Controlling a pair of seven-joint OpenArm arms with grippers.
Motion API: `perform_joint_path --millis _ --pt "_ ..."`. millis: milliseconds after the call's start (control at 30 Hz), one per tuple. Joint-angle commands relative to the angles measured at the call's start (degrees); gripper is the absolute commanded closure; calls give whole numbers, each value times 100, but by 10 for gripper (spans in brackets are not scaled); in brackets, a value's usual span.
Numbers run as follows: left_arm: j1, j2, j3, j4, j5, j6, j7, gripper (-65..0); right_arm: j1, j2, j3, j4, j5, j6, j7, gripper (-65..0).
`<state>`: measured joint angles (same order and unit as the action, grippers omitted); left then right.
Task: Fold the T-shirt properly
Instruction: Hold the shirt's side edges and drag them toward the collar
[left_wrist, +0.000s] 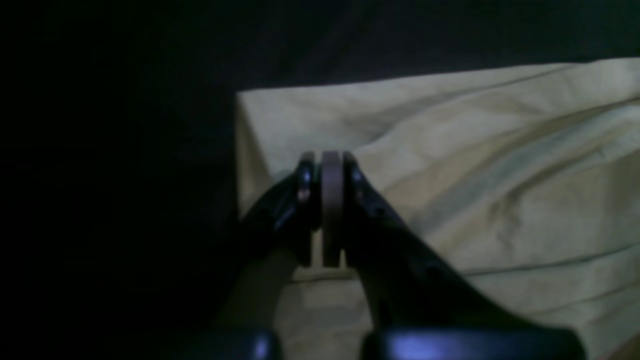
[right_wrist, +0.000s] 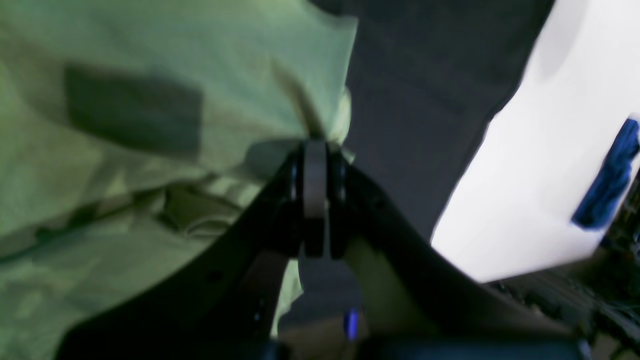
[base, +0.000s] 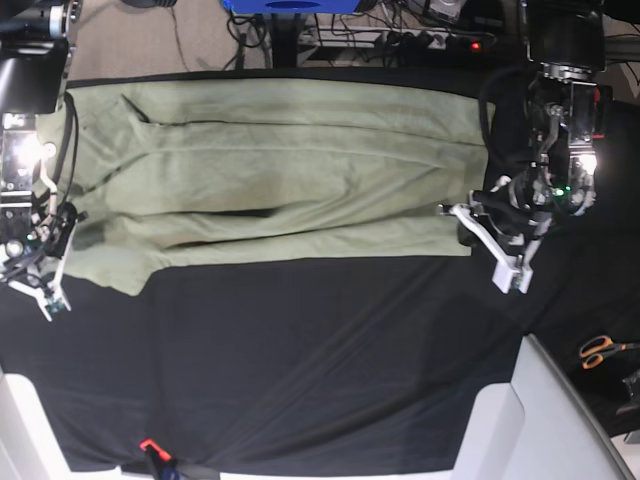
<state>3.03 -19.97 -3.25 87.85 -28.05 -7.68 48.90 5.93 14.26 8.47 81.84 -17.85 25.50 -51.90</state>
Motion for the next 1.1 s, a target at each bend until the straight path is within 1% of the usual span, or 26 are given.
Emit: perform_joint_path --millis 0,67,167,300,500,667,833,933,1067 --pt "-87 -126 -40 133 -30 -19 -95 0 114 73 1 84 -40 -31 51 0" --pt "-122 -135 -40 124 -3 -19 -95 0 220 -33 1 66 -48 -31 122 0" --pt "-140 -135 -49 177 -3 -19 -95 0 387 -77 -7 66 -48 -31 342 0" --pt "-272 -118 -58 142 -3 -19 -95 0 782 -191 -16 -224 -66 -31 509 0" --pt "-316 -126 -75 177 -3 -10 -95 0 1125 -191 -16 -707 -66 -31 931 0" --pt "-316 -91 -541 177 -21 -10 -95 0 1319 -191 -16 -1068 -66 -31 1405 0" --pt "-360 -109 -867 177 -21 -10 -95 0 1556 -182 -16 -1490 -75 -31 1845 0" --pt "-430 -100 -902 177 -3 -10 -95 0 1688 -182 -16 -1718 -75 -31 2135 0" --pt "-527 -82 -902 177 5 -10 -95 0 1899 -182 -16 -2123 -75 -31 2337 0"
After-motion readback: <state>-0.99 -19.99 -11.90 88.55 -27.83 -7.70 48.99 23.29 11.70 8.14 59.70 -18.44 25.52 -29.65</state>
